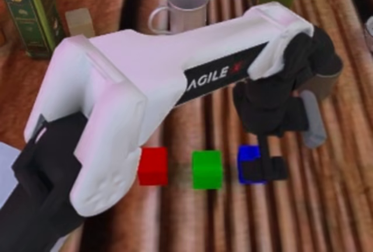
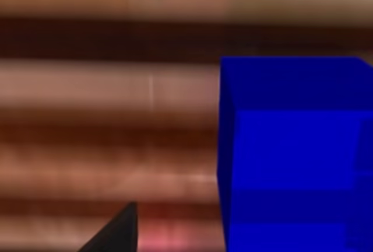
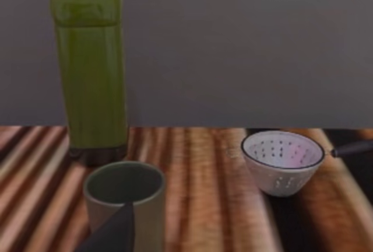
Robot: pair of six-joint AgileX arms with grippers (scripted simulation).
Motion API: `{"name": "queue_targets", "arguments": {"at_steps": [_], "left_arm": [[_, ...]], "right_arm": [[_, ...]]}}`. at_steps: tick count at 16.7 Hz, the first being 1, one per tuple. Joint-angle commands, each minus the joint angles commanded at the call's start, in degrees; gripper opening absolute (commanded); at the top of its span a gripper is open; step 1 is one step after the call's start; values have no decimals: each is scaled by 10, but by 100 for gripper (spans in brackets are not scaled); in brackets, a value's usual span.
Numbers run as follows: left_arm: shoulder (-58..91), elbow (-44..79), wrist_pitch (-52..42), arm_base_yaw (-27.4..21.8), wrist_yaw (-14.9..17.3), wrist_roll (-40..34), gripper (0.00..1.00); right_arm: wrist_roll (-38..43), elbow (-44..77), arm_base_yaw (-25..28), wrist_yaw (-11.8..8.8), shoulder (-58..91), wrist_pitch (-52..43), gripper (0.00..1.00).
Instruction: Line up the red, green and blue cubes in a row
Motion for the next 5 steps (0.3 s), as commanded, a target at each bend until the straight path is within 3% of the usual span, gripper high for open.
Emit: {"name": "queue_targets", "arguments": {"at_steps": [5], "left_arm": [[-8, 75, -83, 7, 0, -1, 100]], "right_arm": [[0, 0, 0, 0, 0, 0, 100]]}}
